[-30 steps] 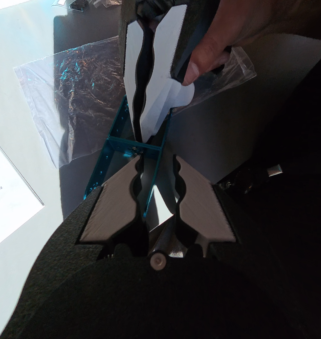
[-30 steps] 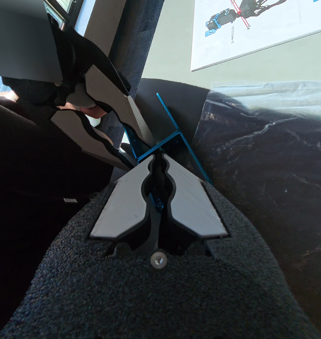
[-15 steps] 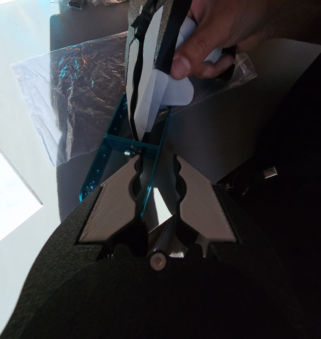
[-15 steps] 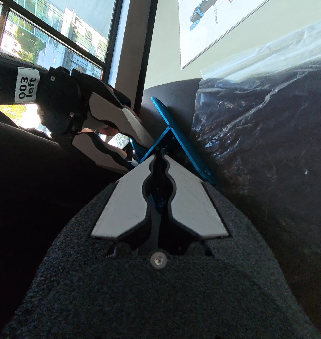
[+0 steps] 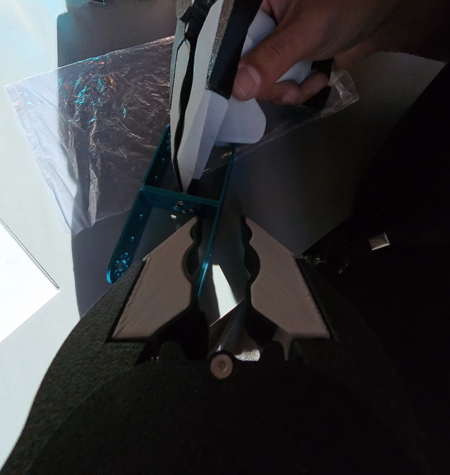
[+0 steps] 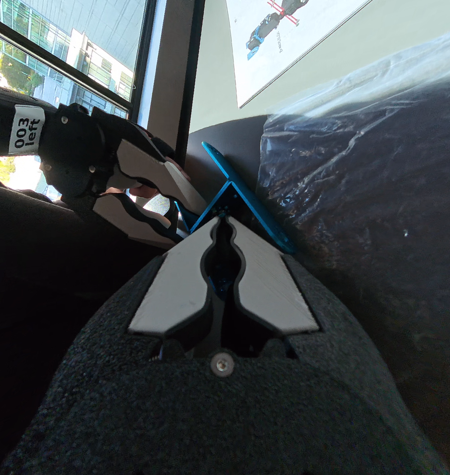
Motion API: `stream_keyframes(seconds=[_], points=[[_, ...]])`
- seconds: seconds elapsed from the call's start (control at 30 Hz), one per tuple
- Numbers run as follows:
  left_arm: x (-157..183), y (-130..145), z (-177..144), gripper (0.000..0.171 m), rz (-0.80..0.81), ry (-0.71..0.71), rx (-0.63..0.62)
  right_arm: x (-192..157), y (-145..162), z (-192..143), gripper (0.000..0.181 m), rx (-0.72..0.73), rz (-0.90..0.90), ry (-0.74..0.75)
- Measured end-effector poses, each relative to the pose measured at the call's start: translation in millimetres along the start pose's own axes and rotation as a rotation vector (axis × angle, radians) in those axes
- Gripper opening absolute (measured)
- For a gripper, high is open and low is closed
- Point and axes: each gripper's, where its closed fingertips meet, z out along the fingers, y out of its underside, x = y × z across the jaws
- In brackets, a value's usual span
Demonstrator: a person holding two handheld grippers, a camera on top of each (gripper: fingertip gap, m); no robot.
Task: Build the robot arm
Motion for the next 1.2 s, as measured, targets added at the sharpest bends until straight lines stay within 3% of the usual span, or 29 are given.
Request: stream_keyframes(seconds=[0.23,0.37,0.47,0.53,0.73,1.07,1.2], points=[[-2.0,0.1,-0.5,0.03,0.003,-0.004,-0.009,-2.3,-1.8,-6.8,0.0,0.006,-0.011,-0.008],[-6.0,-0.5,-3.6,0.03,-0.001,-0.019,-0.004,-5.7,-2.8,-18.5,0.001,-0.023,-0.162,0.012],[-6.1,3.0,-4.2,0.027,-0.001,-0.012,-0.019,3.4,3.9,-28.5,0.0,-0.114,-0.357,0.114],[-4.1,4.3,-6.7,0.02,0.006,0.004,-0.022,-0.1,17.7,-30.4,0.004,-0.202,-0.432,0.083],[-9.6,12.9,-16.8,0.015,0.002,-0.011,-0.031,-10.0,35.4,-22.2,0.011,-0.306,-0.472,0.018],[-27.1,30.1,-39.8,0.018,0.007,-0.058,-0.036,0.5,30.6,-19.0,0.009,-0.371,-0.736,0.257],[-32.3,32.6,-43.9,0.019,0.015,-0.088,-0.027,6.4,30.2,-19.5,0.01,-0.405,-0.764,0.315]])
